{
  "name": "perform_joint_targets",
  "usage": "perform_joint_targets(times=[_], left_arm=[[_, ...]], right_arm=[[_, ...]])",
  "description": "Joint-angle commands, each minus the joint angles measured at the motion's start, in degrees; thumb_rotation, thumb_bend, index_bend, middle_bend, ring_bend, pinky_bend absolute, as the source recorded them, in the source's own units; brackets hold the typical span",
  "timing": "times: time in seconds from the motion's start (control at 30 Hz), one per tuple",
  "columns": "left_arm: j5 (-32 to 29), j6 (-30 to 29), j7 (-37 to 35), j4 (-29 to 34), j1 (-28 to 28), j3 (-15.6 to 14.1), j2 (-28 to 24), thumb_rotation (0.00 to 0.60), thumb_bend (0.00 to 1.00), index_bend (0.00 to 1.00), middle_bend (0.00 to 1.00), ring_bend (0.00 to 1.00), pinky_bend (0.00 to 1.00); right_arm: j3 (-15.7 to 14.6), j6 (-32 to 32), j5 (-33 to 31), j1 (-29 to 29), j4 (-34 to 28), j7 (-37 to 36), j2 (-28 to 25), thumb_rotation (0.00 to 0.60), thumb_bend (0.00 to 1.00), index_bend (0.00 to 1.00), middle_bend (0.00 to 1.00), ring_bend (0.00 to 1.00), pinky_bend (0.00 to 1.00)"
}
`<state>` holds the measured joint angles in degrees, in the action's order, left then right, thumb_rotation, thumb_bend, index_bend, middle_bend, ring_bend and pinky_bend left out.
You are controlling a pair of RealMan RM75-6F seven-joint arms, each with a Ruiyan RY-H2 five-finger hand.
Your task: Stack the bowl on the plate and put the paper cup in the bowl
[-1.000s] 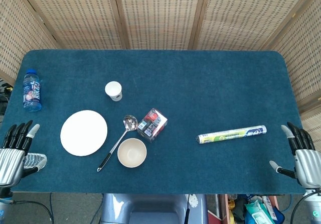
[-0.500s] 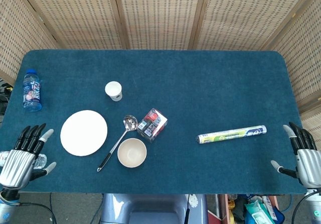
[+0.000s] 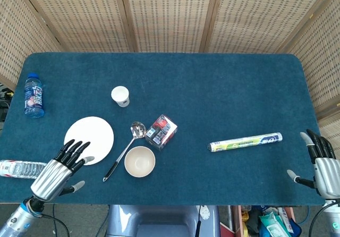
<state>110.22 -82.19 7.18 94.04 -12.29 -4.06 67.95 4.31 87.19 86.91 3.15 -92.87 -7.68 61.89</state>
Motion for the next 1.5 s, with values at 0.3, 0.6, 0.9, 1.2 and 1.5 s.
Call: perform_joint_targets(times=[0.3,0.6,0.9,1.2,1.5], left_arm=[[-2.7,7.02,4.39,1.01,-4.21,1.03,2.84,0.6,0.25,0.32,0.0,0.0,0.0],[-7.46,13.94,8.37,0.5,-7.65,2.7,6.69,0.6,0.28,0.34,0.0,0.0,0.0],[-11.82,19.23,12.38,1.23,-10.98,4.7,9.19,0.6,0.29,0.36,0.0,0.0,0.0],[-14.8,22.43,17.88,3.13,-13.13,4.84,10.93,0.6,0.3,0.38,0.0,0.0,0.0],[-17.33,23.98,20.74,2.67,-14.19,4.26,12.99,0.6,0.3,0.39,0.0,0.0,0.0]], right_arm=[[0.04,-0.14,-0.14,-0.02,0.11,-0.43,-0.07,0.6,0.14,0.01,0.0,0.0,0.0],[0.21,-0.29,-0.54,-0.06,0.35,-1.34,-0.25,0.6,0.14,0.01,0.0,0.0,0.0],[0.31,-0.39,-0.7,-0.06,0.63,-2.23,-0.41,0.6,0.14,0.01,0.0,0.0,0.0],[0.43,-0.07,-0.73,-0.24,0.81,-3.06,-0.58,0.6,0.14,0.01,0.0,0.0,0.0],[0.54,0.12,-0.78,-0.4,1.09,-4.17,-0.78,0.6,0.14,0.01,0.0,0.0,0.0]])
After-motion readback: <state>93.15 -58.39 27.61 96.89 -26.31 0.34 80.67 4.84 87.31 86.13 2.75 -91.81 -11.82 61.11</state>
